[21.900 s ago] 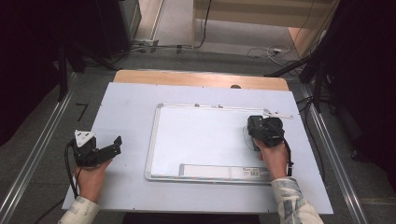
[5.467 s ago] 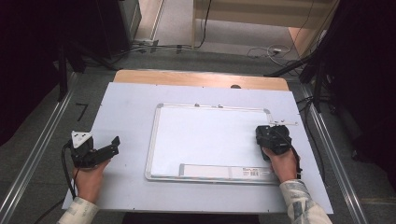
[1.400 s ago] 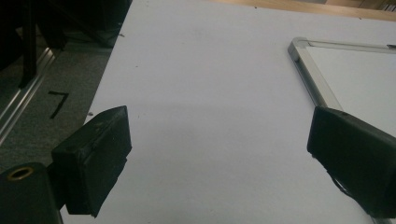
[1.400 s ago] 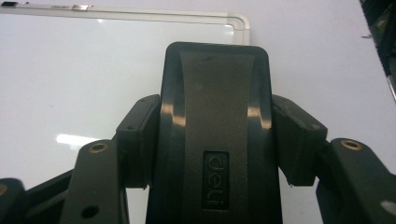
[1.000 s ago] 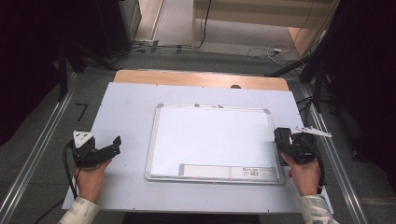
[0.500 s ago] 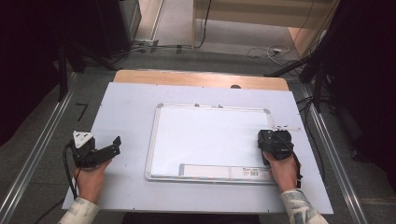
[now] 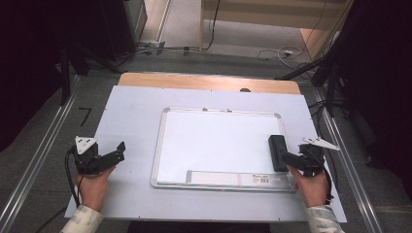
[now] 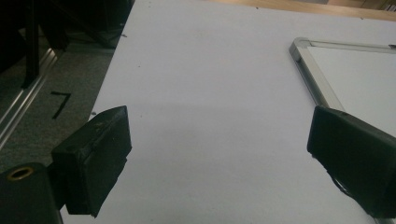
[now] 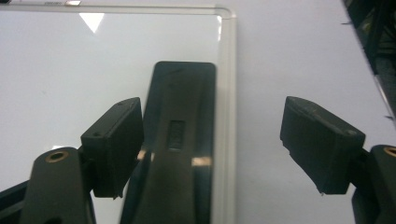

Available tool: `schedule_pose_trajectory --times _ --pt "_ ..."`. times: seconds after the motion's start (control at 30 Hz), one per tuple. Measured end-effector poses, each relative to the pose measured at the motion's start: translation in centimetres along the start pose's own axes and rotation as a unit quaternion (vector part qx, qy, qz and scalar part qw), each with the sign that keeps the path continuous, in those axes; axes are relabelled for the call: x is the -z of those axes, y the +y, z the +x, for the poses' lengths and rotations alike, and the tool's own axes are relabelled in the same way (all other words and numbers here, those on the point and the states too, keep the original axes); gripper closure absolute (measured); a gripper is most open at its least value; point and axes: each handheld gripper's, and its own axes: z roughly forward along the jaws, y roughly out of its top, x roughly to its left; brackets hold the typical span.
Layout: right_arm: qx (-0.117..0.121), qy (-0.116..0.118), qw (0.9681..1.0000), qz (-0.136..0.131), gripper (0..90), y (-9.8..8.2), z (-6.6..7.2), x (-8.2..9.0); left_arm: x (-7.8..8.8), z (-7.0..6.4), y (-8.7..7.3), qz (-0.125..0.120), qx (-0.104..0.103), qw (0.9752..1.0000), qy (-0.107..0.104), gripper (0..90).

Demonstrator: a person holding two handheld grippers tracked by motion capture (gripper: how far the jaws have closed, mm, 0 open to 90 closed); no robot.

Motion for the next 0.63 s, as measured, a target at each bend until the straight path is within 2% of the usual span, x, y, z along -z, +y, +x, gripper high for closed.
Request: schedule_pose_trajectory --times 0.2,0.27,0.33,0.4,0.63 --pt "-0.023 -0.015 0.9996 -0.007 20.1 -0.6 -2.6 0.9 0.0 0.1 0.0 0.003 0.001 1.0000 0.005 7.0" --pt "-0.030 -0.020 0.9993 -0.008 20.1 -0.8 -3.4 1.0 -0.1 0.4 -0.1 0.008 0.014 0.9999 0.005 7.0" --pt "-0.037 -0.026 0.9990 -0.008 20.1 -0.9 -4.0 1.1 -0.1 0.5 -0.1 0.011 0.016 0.9998 0.005 7.0" --pt "-0.041 -0.032 0.9986 -0.008 20.1 -1.0 -4.5 1.2 -0.2 0.8 -0.1 0.014 0.026 0.9995 0.008 7.0" --pt "-0.049 -0.044 0.9978 -0.006 20.1 -1.4 -5.6 1.4 -0.2 1.1 -0.2 0.016 0.029 0.9994 0.012 7.0"
